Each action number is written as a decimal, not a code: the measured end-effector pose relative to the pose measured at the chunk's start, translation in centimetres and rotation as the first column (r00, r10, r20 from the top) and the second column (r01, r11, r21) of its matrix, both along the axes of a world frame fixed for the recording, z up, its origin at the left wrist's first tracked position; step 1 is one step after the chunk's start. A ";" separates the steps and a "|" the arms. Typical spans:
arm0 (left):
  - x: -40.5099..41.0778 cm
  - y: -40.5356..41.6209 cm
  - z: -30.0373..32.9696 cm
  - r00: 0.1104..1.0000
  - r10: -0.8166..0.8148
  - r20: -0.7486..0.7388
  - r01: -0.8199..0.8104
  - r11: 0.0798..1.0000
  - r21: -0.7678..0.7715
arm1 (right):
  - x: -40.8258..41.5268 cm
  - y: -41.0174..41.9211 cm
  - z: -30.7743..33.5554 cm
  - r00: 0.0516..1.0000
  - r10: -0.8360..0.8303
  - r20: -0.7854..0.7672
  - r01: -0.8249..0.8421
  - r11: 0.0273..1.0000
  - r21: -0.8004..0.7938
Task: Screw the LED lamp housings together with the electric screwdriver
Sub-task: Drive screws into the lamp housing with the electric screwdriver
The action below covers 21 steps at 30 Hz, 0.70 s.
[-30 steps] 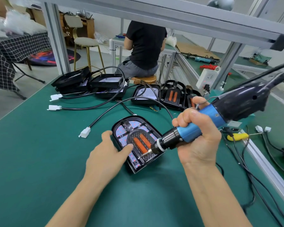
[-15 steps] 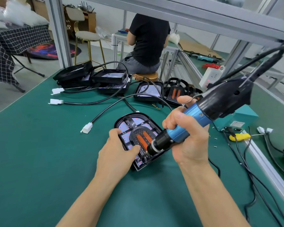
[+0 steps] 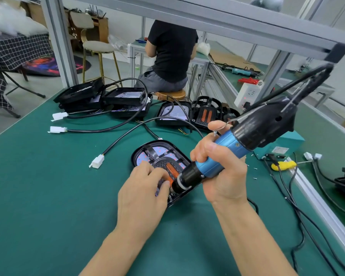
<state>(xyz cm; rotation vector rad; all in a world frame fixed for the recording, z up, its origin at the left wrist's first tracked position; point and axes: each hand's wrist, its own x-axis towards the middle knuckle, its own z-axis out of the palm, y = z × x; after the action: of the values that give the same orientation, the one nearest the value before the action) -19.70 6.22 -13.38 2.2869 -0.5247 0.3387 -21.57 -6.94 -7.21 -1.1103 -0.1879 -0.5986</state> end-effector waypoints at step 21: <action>1.5 0.5 0.0 0.975 -0.189 -0.112 0.163 0.964 -0.211 | 0.1 -0.2 -0.2 0.995 0.096 -0.008 -0.096 0.995 -0.010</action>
<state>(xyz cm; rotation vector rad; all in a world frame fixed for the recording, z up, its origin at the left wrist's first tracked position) -18.22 6.76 -13.37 2.0342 -0.5941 0.1438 -21.51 -7.16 -7.43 -1.1072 -0.2374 -0.5084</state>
